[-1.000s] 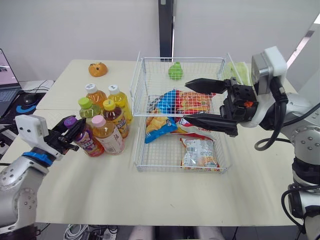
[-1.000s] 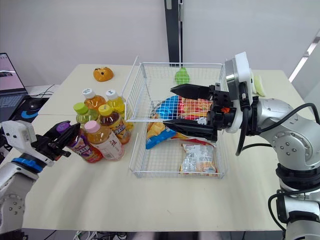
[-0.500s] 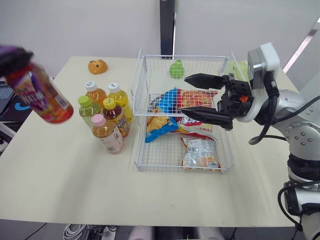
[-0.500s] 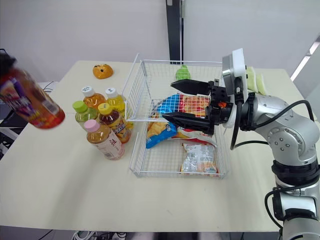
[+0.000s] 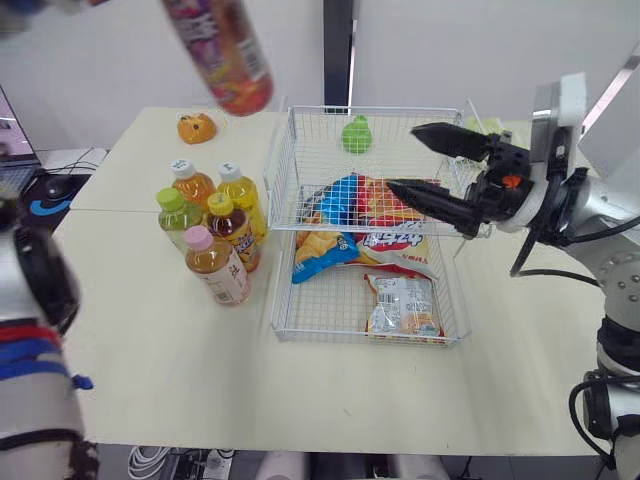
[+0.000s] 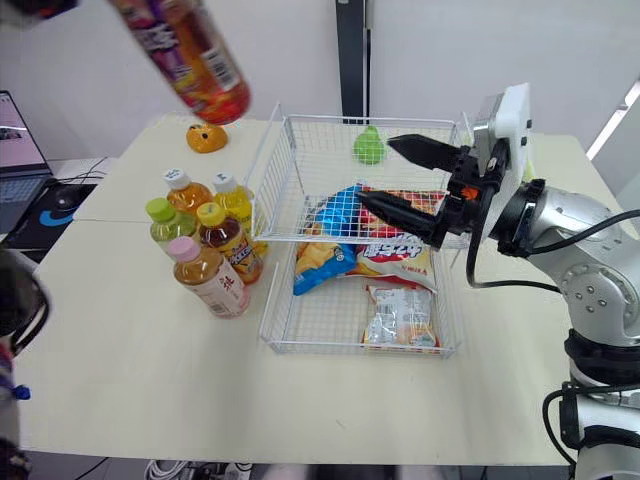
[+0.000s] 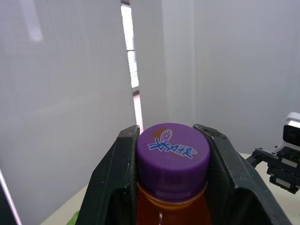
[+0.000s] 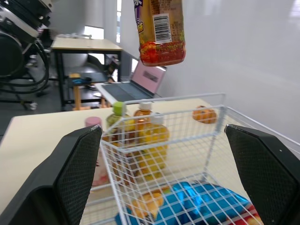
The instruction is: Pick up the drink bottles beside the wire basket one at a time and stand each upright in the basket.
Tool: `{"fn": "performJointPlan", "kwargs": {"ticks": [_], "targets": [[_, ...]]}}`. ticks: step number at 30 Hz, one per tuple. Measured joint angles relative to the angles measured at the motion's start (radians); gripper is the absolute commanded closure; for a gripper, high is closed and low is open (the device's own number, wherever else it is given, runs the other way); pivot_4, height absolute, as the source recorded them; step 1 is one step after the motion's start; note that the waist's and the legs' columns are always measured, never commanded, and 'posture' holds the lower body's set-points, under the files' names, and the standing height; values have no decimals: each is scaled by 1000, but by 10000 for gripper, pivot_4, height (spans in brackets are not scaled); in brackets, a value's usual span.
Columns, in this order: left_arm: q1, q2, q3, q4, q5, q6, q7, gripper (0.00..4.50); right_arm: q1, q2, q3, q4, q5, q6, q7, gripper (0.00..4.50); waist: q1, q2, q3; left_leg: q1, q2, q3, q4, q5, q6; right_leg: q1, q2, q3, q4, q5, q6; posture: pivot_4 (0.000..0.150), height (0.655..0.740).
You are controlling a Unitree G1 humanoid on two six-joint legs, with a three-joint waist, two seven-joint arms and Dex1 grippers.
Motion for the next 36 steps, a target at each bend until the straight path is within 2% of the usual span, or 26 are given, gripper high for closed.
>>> {"fn": "performJointPlan", "kwargs": {"ticks": [7,13,21,29,31,36], "targets": [[-87,-332,-8,245,150,-244,-13,31183,102,-99,-141,-113,10,54,-133,0,-2,-1,1,0,0,1,-1,0,0,0,0,1,-1,0,0,1500,7400],[-83,-534,-34,341,265,-412,-10,31183,192,-126,-251,-197,90,110,-239,0,-4,-1,2,0,0,2,-2,0,0,-1,0,2,0,0,0,1500,7400],[-83,-643,-32,478,389,-568,101,31183,295,-178,-354,-303,224,139,-351,0,0,-2,2,0,1,3,-1,0,1,-1,1,3,1,0,1,1500,7400],[-84,-693,10,542,416,-578,151,31183,341,-241,-393,-338,326,128,-433,0,4,-2,2,1,1,4,-1,0,1,0,1,4,2,0,1,1500,7400],[-84,-694,11,547,429,-591,161,23897,347,-251,-394,-341,346,115,-450,0,4,-2,2,1,1,4,-1,0,1,0,1,4,2,0,1,1500,7400],[-85,-693,52,548,424,-592,149,10039,371,-265,-397,-346,379,89,-470,0,4,-2,2,1,1,4,-1,0,1,0,1,4,2,0,1,1500,7400]]}}
